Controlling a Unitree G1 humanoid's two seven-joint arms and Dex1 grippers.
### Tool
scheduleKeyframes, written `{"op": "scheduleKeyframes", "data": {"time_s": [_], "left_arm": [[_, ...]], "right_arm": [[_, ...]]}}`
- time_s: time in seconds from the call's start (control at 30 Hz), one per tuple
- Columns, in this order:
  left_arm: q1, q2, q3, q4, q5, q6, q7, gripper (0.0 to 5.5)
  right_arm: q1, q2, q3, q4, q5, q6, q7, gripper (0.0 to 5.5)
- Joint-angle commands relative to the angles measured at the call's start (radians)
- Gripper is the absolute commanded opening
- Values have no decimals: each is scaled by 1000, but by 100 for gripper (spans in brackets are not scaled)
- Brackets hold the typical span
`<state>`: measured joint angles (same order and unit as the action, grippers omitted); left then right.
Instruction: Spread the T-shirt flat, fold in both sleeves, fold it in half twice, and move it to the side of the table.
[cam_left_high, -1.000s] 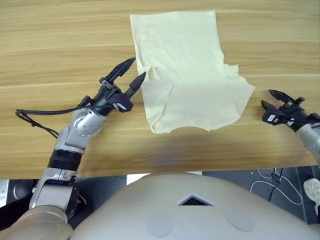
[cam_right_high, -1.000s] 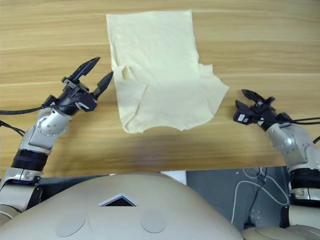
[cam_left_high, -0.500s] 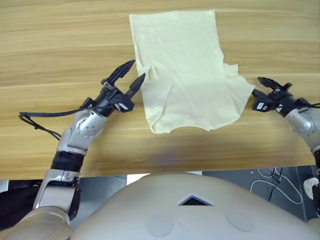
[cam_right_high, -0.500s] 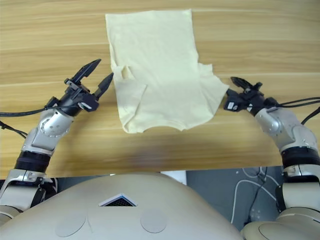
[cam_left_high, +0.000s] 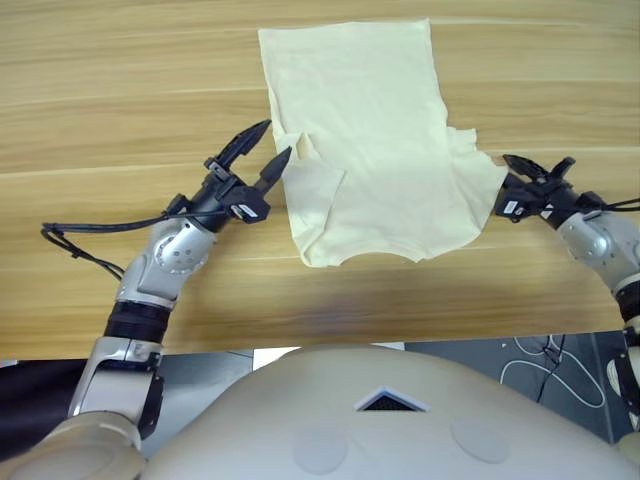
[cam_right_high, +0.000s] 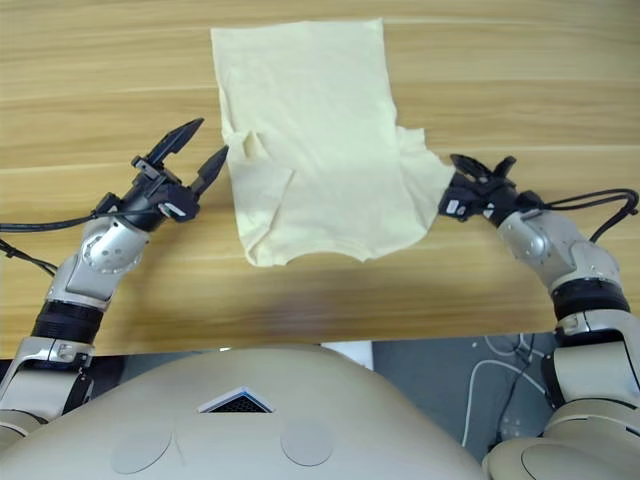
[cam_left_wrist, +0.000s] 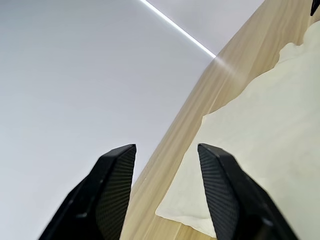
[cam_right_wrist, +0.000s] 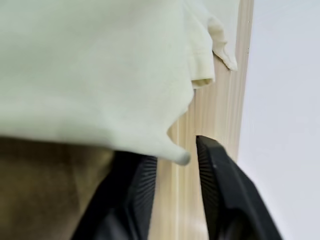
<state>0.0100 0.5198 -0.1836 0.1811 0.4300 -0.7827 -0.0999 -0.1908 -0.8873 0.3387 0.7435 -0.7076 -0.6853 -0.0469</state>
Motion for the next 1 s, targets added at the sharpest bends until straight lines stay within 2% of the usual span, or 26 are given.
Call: {"op": "scheduleKeyframes", "data": {"time_s": [0.03, 0.23, 0.5, 0.7, 1.0], "left_arm": [[-1, 6, -4, -5, 4, 8, -17, 232], [2, 1, -5, -7, 6, 8, -16, 232], [5, 1, -5, -14, 11, 8, -15, 232], [10, 3, -8, -9, 19, 3, -11, 232], [11, -1, -17, 13, 29, 0, -11, 232]], "right_arm": [[43, 26, 63, 33, -38, -4, 29, 73], [41, 23, 70, 47, -33, -7, 19, 3], [51, 17, 59, 30, -4, -28, -4, 1], [86, 8, -20, -73, 113, -80, -23, 1], [91, 34, -99, -159, 145, -49, -54, 1]]}}
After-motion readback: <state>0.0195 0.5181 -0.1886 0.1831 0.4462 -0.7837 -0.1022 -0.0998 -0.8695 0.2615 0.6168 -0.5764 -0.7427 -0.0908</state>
